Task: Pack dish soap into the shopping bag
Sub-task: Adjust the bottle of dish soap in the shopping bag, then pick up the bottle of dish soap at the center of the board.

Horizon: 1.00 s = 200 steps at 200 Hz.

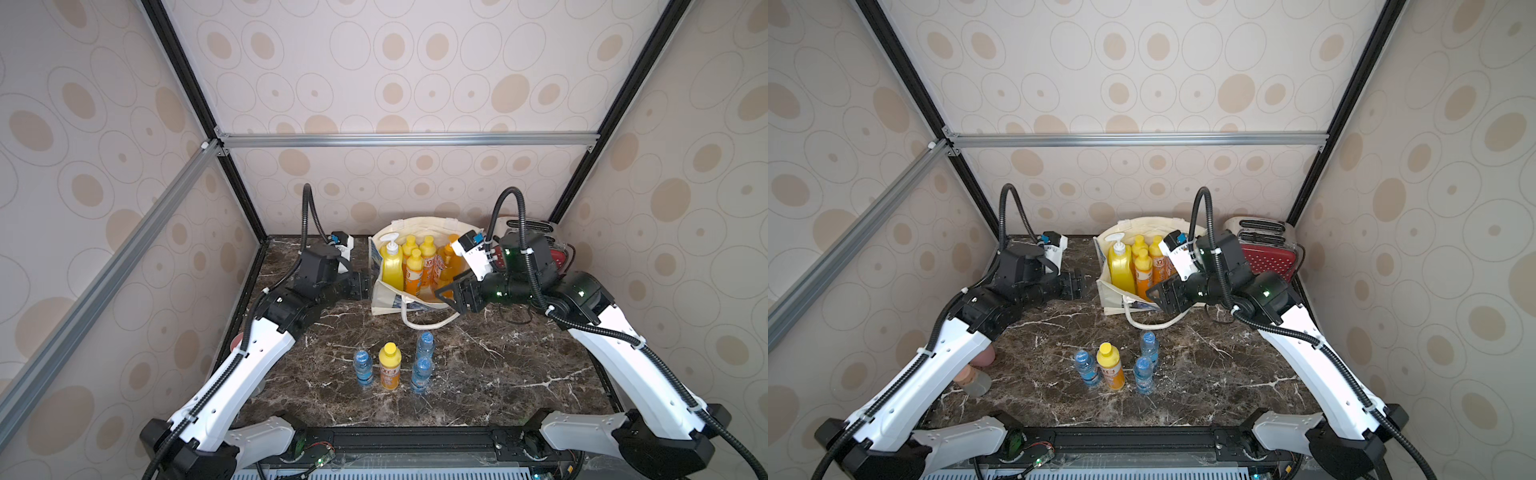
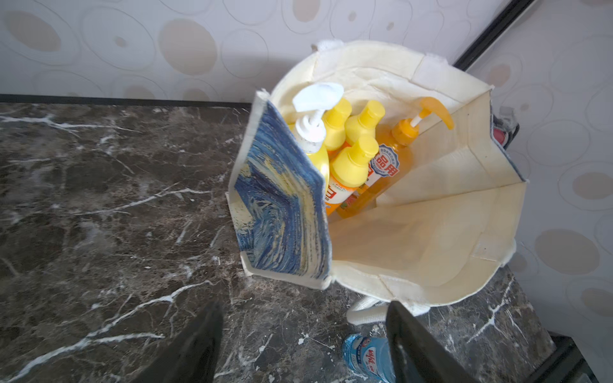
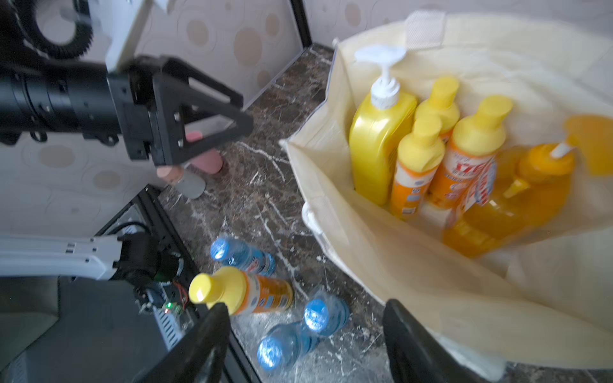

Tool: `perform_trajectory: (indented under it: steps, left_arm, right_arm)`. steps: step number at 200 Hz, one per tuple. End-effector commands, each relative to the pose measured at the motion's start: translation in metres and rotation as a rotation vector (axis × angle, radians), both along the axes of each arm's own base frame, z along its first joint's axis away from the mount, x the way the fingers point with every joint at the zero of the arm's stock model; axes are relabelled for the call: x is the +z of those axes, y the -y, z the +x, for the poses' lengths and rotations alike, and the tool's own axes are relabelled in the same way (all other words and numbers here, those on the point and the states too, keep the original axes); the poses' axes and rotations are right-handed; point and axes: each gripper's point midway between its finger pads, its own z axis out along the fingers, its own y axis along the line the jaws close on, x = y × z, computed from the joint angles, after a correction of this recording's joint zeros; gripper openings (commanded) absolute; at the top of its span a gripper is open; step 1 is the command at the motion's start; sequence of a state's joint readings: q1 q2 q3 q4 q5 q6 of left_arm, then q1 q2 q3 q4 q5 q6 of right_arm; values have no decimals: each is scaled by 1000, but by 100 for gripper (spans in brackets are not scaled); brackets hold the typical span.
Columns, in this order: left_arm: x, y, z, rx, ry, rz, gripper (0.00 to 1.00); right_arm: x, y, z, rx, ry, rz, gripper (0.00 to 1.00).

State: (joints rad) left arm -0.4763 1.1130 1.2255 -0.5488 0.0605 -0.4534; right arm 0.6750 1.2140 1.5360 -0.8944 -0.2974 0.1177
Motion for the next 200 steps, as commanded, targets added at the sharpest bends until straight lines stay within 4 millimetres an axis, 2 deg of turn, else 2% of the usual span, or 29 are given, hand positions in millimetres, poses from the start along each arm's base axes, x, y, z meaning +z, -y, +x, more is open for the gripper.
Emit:
perform_trajectory:
  steps: [1,30,67,126,175,200]
  left_arm:
    - [-14,-29,6,136,11,-16,78]
    - [-37,-44,2,191,-17,-33,79]
    - [-59,-44,-1,186,-53,-19,79]
    - [-99,-57,-3,227,-23,34,81]
    - [-115,-62,-6,230,-28,75,81]
    - [-117,-61,-6,223,-29,68,82]
  right_arm:
    - [-29,-10,-43,140,-83,-75,76]
    - [-44,-30,-76,238,-106,-107,80]
    - [-74,-57,-94,303,-97,-236,85]
    - [-113,-97,-94,346,-96,-361,90]
    - [-134,-111,-77,319,-63,-402,88]
    - [-140,-123,-73,327,-58,-398,86]
